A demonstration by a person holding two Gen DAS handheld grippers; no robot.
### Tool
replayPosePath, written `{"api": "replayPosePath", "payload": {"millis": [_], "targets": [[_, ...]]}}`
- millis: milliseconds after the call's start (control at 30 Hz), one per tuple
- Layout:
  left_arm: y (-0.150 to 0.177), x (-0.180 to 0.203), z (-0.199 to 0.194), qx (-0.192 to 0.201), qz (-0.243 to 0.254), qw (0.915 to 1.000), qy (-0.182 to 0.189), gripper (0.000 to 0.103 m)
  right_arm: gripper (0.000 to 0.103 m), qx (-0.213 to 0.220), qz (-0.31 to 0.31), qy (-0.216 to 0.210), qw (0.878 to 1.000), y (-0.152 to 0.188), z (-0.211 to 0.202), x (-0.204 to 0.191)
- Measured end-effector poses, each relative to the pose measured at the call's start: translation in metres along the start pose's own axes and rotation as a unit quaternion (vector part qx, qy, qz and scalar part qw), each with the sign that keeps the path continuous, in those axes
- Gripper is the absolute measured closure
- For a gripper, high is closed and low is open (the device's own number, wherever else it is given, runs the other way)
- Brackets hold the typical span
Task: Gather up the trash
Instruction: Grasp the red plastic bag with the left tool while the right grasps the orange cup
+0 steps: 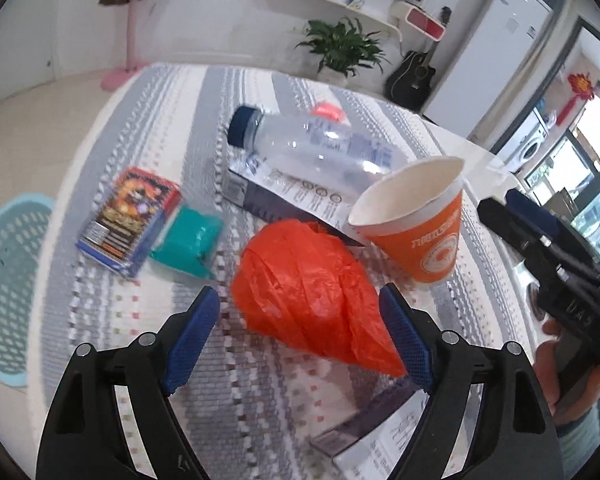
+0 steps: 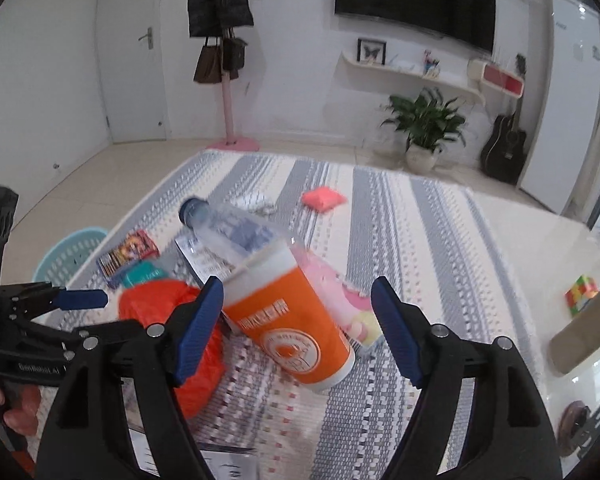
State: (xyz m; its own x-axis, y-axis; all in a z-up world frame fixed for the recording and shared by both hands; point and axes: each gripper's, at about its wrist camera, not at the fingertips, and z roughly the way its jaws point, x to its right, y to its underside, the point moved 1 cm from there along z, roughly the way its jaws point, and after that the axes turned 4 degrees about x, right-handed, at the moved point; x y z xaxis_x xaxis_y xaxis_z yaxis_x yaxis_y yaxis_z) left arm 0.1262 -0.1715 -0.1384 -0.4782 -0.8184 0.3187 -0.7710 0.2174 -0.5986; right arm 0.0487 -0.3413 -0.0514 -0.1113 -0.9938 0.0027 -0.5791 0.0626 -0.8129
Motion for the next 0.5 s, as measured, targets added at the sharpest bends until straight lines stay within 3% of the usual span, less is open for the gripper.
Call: {"api": "replayPosePath", "payload": {"millis": [333,500], "targets": [[0.008,-0.006,0.047,-0.056,-0.023,0.9982,-0.006,0.03,0.031,-0.053,0.001,-0.053,0.997,0.016,0.047,-0.001],[0.01,-0.009,0.05,-0.056,-0.03,0.998,0.001,0.057,0.031,-0.06,-0.029,-0.055,0.996,0.02,0.048,-0.017]]}}
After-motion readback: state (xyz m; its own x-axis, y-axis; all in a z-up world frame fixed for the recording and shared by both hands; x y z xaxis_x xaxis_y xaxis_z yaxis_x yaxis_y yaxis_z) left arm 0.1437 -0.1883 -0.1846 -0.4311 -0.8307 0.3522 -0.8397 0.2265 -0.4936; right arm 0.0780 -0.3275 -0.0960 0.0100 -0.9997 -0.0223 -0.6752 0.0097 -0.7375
